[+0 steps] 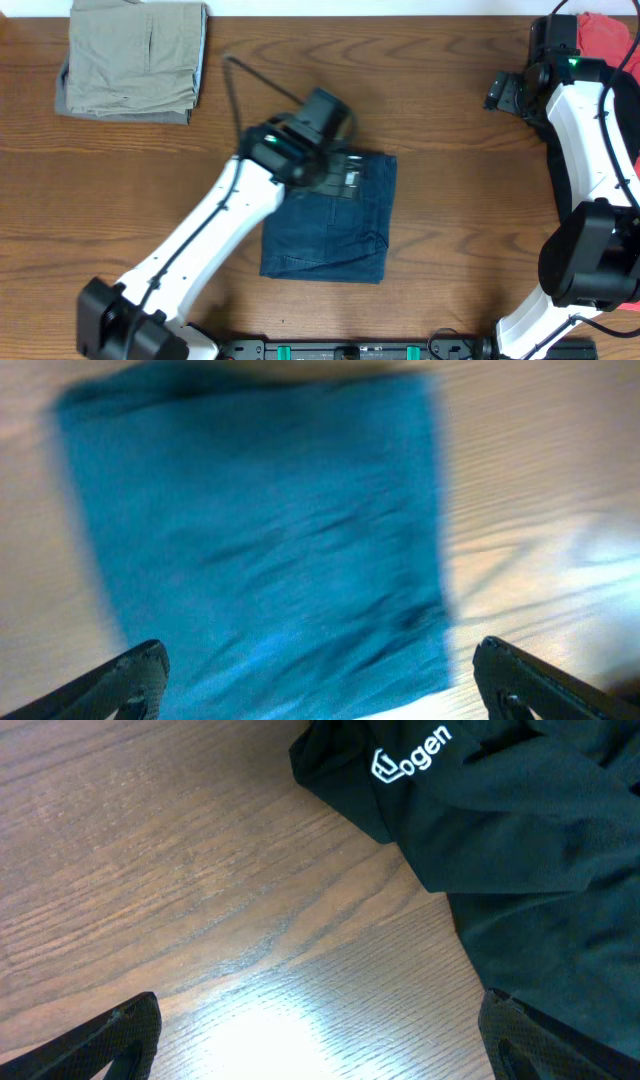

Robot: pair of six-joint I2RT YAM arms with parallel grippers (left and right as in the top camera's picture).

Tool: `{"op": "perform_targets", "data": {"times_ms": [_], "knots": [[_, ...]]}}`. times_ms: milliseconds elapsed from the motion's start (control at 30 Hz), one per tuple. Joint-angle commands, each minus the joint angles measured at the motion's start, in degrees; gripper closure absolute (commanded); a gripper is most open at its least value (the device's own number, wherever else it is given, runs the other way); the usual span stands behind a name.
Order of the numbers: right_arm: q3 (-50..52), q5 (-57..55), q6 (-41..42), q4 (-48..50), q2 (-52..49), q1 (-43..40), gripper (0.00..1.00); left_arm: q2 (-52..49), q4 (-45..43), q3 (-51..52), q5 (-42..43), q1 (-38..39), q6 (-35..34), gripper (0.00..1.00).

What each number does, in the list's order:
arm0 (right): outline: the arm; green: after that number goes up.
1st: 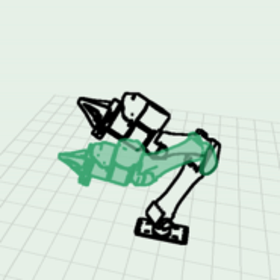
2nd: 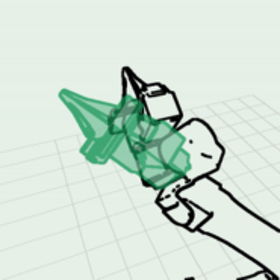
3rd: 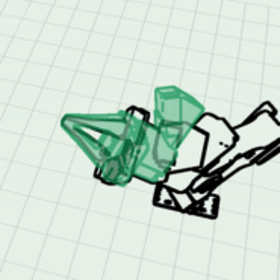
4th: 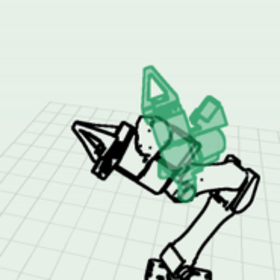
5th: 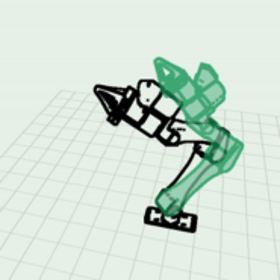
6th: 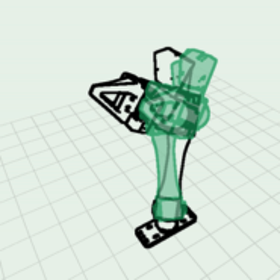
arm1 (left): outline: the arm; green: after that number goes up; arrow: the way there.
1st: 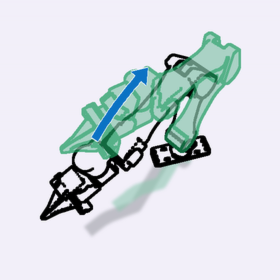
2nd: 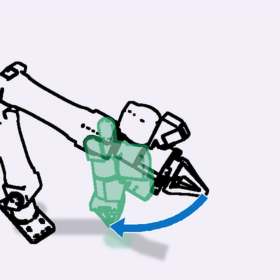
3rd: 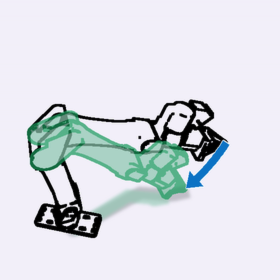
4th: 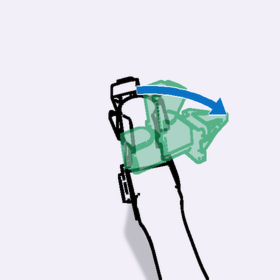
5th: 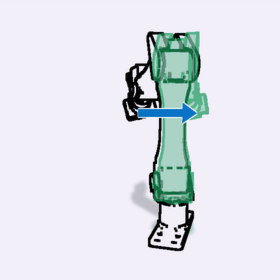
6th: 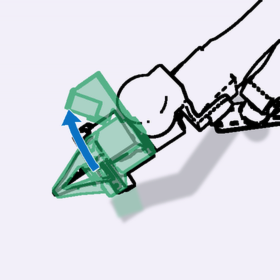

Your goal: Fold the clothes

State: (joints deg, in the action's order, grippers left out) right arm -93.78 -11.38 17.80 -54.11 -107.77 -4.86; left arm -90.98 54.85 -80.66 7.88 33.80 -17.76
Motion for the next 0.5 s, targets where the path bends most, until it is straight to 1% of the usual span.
{"op": "perform_targets", "data": {"times_ms": [0, 100, 200, 267, 367, 467], "knots": [[-0.26, -0.61, 0.81, 0.09, -0.35, 0.00, 0.01, 0.81, 5.20, 0.07, -5.99, -5.77, 1.05, 0.02], [-0.26, -0.61, 0.81, 0.09, -0.35, 0.00, 0.01, 0.72, 9.22, 0.26, -5.97, -12.57, 1.62, 0.02], [-0.26, -0.59, 0.81, 0.07, -0.35, 0.02, 0.01, 0.66, 9.29, 0.98, -3.78, -20.37, 2.54, 0.02], [-0.26, -0.61, 0.81, 0.09, -0.35, 0.00, 0.01, 0.63, 7.96, 1.66, 1.18, -24.92, 5.46, 0.02], [-0.26, -0.61, 0.81, 0.09, -0.35, 0.00, 0.01, 0.48, 6.01, 3.26, 10.97, -31.15, 10.51, 0.02], [-0.26, -0.59, 0.81, 0.09, -0.35, 0.00, 0.01, -0.37, 5.90, 4.48, 15.06, -35.28, 13.11, 0.02]]}}
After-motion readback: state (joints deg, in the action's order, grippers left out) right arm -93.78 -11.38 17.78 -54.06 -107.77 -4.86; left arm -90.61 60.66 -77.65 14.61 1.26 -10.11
